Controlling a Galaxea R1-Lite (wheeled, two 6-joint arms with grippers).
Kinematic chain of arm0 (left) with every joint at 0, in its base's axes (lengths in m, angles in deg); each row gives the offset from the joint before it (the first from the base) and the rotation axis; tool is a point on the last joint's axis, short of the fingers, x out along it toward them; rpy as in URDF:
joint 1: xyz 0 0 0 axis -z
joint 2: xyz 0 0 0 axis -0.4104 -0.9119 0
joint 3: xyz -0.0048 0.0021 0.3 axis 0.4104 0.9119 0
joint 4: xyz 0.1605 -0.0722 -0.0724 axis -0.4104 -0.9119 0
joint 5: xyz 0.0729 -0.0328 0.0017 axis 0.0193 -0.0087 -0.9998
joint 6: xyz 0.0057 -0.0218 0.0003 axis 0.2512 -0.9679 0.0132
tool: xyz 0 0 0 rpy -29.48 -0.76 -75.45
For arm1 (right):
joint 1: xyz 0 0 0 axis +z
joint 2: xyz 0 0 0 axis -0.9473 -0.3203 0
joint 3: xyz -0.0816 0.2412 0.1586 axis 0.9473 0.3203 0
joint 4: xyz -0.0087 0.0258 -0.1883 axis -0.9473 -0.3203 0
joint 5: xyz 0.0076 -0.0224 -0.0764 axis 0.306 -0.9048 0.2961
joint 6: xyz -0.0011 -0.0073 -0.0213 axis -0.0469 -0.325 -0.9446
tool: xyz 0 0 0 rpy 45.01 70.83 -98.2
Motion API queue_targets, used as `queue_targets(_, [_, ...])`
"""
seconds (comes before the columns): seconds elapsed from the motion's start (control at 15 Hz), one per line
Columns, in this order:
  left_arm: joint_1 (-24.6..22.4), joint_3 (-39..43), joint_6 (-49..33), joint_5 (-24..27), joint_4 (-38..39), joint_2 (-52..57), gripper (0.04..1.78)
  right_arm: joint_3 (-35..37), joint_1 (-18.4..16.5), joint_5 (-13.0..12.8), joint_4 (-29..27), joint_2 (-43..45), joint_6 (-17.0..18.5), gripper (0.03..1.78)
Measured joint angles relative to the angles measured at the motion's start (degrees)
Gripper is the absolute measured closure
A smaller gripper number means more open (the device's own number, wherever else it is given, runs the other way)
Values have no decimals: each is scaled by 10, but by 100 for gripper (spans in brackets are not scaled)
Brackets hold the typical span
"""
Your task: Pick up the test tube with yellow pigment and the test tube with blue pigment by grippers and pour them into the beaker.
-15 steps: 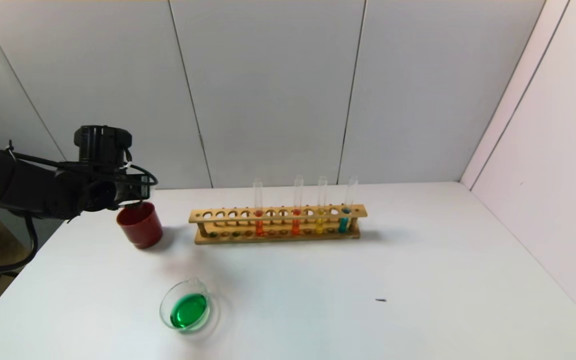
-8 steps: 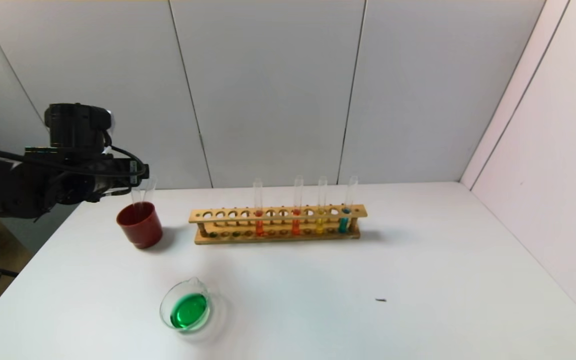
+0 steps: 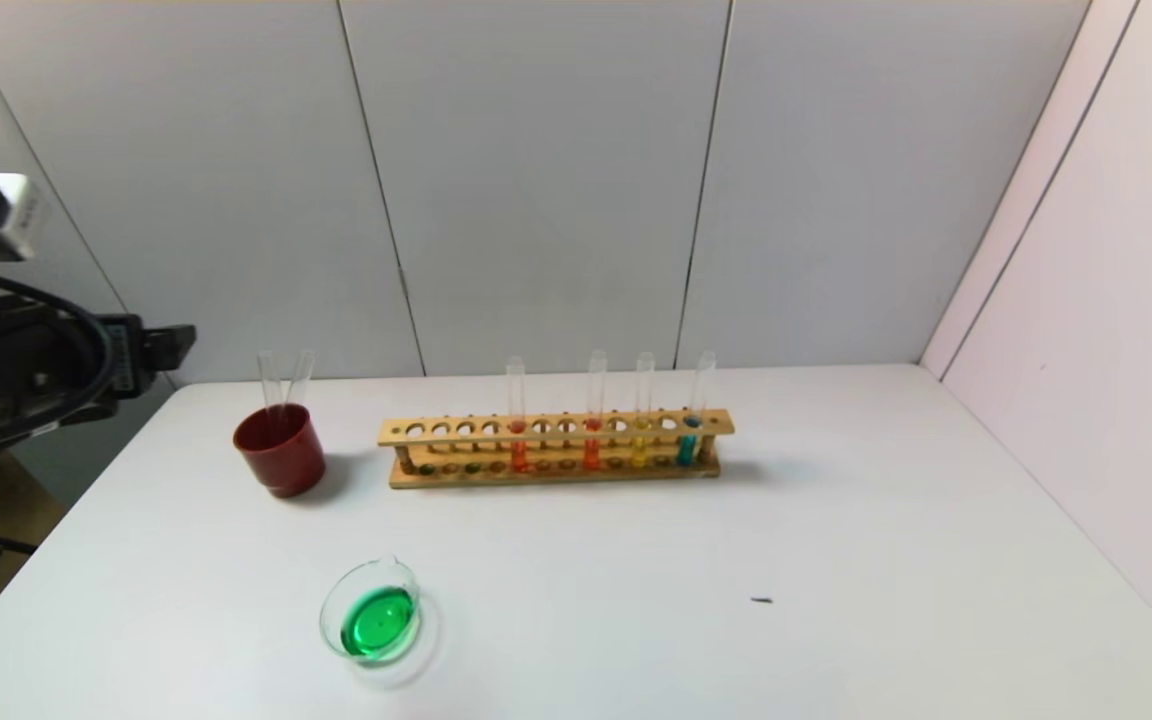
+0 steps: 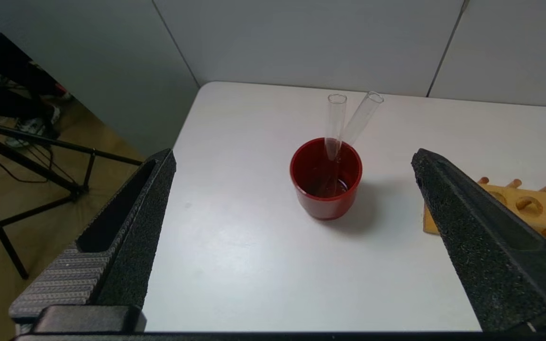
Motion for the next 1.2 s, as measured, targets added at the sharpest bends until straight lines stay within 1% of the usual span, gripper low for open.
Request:
queue_targets(0.2, [0,28,15,0,-96,153,7,0,0,0,-1,0,0,11])
queue_targets(0.47, [-2,29,24,-1,-274,356,7,0,0,0,0,0,0,11])
queue_targets(0.67, [-17,20,37,4,-395,473,7,0,0,0,0,0,0,11])
queue_targets(0.87, [-44,49,68,26,-448,574,7,0,0,0,0,0,0,11])
queue_targets(1.2, [-58,159,77,50,-458,703,7,0,0,0,0,0,0,11])
